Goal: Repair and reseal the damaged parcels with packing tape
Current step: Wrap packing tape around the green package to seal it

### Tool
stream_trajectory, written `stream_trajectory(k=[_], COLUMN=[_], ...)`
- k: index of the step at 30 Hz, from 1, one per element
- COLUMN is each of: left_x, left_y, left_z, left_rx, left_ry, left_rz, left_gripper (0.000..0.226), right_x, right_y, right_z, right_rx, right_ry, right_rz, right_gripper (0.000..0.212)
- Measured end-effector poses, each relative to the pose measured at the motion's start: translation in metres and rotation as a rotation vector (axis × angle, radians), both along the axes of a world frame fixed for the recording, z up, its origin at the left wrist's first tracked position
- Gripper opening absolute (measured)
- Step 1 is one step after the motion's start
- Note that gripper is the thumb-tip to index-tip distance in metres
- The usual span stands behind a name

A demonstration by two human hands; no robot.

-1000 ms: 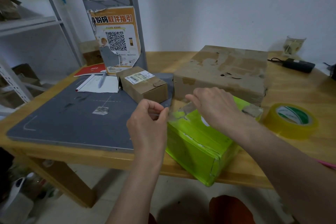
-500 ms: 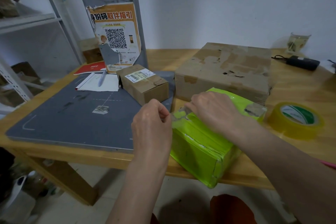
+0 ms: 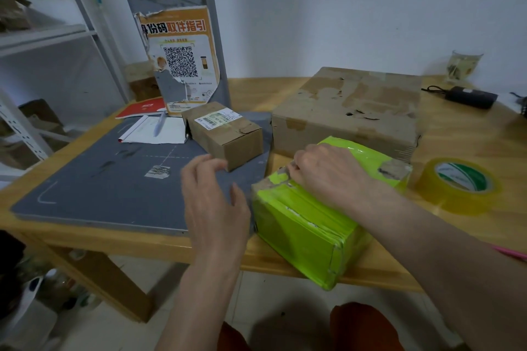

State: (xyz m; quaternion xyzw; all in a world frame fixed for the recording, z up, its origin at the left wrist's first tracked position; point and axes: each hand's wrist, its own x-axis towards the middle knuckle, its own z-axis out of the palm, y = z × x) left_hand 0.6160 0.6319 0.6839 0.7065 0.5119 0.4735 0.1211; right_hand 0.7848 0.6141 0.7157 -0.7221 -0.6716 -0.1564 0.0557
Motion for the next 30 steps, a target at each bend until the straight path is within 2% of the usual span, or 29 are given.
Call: stream_trajectory(k=[2, 4, 5, 7, 11, 12, 14, 16, 17, 20, 21, 27, 30], left_x=[0.008, 0.016, 0.018, 0.02, 0.025, 0.026, 0.027, 0.027, 0.026, 0.019, 0.015, 0.015, 0.028], left_y=[-0.006, -0.015, -0.018, -0.019, -0.02, -0.02, -0.022, -0.022, -0.021, -0.014, -0.011, -0.02, -0.032], left_z=[-0.004, -0.013, -0.019, -0.033, -0.044, -0.045, -0.046, -0.046, -0.046, -0.049, -0.051, -0.075, -0.081], left_rx=[0.174, 0.139, 0.109, 0.113, 0.132, 0.132, 0.137, 0.147, 0.157, 0.19, 0.199, 0.208, 0.128], left_ry=[0.053, 0.205, 0.268, 0.305, 0.22, 0.198, 0.164, 0.159, 0.162, 0.143, 0.129, 0.041, -0.111], left_rz=[-0.248, -0.503, -0.551, -0.531, -0.478, -0.471, -0.467, -0.477, -0.49, -0.536, -0.546, -0.523, -0.481], left_gripper=[0.029, 0.049, 0.06, 0.07, 0.065, 0.063, 0.06, 0.06, 0.06, 0.055, 0.054, 0.056, 0.06], right_x=[0.001, 0.002, 0.003, 0.007, 0.018, 0.019, 0.012, 0.0, -0.003, -0.001, 0.001, -0.002, -0.007], right_y=[-0.001, -0.002, -0.003, -0.005, -0.013, -0.018, -0.029, -0.041, -0.046, -0.051, -0.052, -0.053, -0.049], right_z=[0.001, 0.002, 0.003, 0.004, 0.009, 0.009, 0.003, -0.004, -0.008, -0.009, -0.008, -0.004, -0.005], right_rx=[-0.008, -0.019, -0.018, -0.017, 0.026, 0.067, 0.108, -0.035, -0.138, -0.291, -0.322, -0.385, -0.383], right_ry=[0.01, 0.023, 0.031, 0.051, 0.041, 0.051, 0.179, 0.41, 0.475, 0.389, 0.35, 0.292, 0.289], right_rz=[-0.016, -0.047, -0.076, -0.149, -0.259, -0.223, 0.003, 0.23, 0.269, 0.233, 0.212, 0.046, 0.047], right_gripper=[0.038, 0.04, 0.042, 0.044, 0.02, 0.019, 0.019, 0.03, 0.041, 0.087, 0.095, 0.085, 0.084])
